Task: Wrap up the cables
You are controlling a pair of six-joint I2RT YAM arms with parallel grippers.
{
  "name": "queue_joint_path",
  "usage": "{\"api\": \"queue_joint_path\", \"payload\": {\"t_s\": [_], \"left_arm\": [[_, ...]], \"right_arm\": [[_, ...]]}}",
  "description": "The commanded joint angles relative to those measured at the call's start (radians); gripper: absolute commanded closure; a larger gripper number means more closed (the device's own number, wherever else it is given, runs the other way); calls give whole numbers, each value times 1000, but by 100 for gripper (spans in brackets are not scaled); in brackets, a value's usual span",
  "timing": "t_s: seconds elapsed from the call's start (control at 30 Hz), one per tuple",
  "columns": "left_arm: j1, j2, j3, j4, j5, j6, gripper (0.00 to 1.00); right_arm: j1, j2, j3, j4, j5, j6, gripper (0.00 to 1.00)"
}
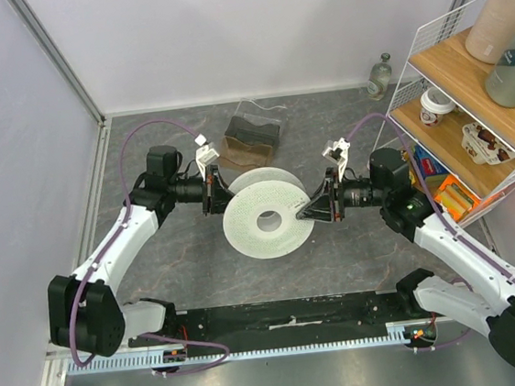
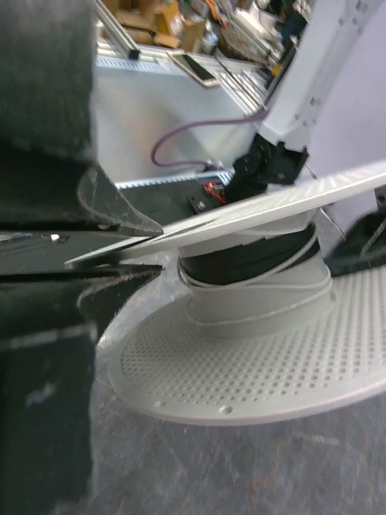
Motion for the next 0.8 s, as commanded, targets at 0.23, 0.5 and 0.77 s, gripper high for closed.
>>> {"api": "queue_joint_path", "payload": {"t_s": [0.23, 0.5, 0.77], "left_arm": [[19, 38, 46, -153, 19, 200, 82], [127, 27, 58, -213, -47, 246, 43], [238, 26, 53, -256, -162, 292, 23]], "right_arm": [[-5, 52, -31, 132, -30, 77, 100], [-26, 109, -73, 232, -46, 158, 100], [-40, 242, -101, 339, -66, 205, 100]]}}
